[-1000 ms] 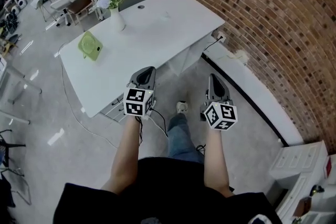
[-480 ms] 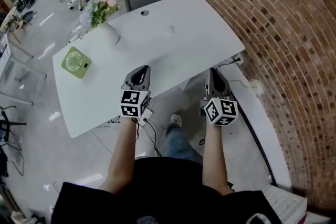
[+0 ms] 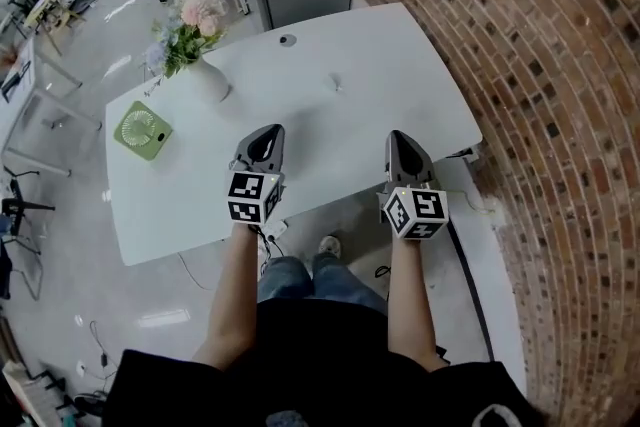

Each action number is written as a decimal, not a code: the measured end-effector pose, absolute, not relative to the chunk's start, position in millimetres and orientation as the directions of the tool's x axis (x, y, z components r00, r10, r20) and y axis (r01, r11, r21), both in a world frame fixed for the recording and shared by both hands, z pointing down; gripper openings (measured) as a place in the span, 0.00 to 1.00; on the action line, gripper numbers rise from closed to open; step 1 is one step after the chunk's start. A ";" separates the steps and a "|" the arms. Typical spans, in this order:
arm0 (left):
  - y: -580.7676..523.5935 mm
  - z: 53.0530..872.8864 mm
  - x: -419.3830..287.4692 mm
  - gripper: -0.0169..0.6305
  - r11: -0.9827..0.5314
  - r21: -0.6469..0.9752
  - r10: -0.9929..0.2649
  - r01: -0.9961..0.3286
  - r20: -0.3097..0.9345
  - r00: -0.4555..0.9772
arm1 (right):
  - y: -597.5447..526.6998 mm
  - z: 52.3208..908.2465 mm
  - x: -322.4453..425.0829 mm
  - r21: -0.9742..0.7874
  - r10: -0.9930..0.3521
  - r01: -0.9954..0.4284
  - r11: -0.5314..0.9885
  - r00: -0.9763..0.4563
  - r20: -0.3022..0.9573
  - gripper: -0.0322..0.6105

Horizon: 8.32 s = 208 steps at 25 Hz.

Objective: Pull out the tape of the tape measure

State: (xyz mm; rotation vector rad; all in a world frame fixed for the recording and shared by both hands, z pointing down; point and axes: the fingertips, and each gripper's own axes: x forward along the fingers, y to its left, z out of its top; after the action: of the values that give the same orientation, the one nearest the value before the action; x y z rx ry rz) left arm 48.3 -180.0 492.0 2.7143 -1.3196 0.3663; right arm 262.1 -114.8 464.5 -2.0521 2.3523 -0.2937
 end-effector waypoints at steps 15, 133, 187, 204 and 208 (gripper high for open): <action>-226.8 496.8 85.3 0.06 -0.634 -0.012 -0.741 -0.773 0.295 0.603 | -175.4 479.9 264.7 -0.172 -0.960 -0.965 0.196 -0.225 0.169 0.05; -196.6 477.8 92.8 0.14 -0.964 -0.157 -0.259 -0.214 0.387 0.885 | -193.6 499.4 145.2 0.045 -0.792 -0.845 0.533 -0.480 0.377 0.05; -225.7 545.4 -4.8 0.14 -0.935 -0.123 -0.341 -0.331 0.564 0.752 | -202.9 536.9 315.5 0.194 -0.884 -0.960 0.205 -0.096 0.458 0.05; -237.5 573.2 -3.0 0.14 -0.940 -0.087 -0.313 -0.329 0.602 0.734 | -237.8 561.4 272.9 0.163 -0.838 -0.926 0.341 -0.221 0.499 0.05; -243.8 585.0 -7.7 0.14 -0.936 -0.090 -0.320 -0.339 0.617 0.719 | -246.1 579.3 268.5 0.176 -0.819 -0.910 0.376 -0.237 0.523 0.06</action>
State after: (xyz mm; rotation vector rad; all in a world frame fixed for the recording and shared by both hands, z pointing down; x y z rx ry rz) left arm -7.7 -243.8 585.0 2.8849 -0.5536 1.0275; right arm 268.5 -246.1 579.3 -2.1275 3.0120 -0.3178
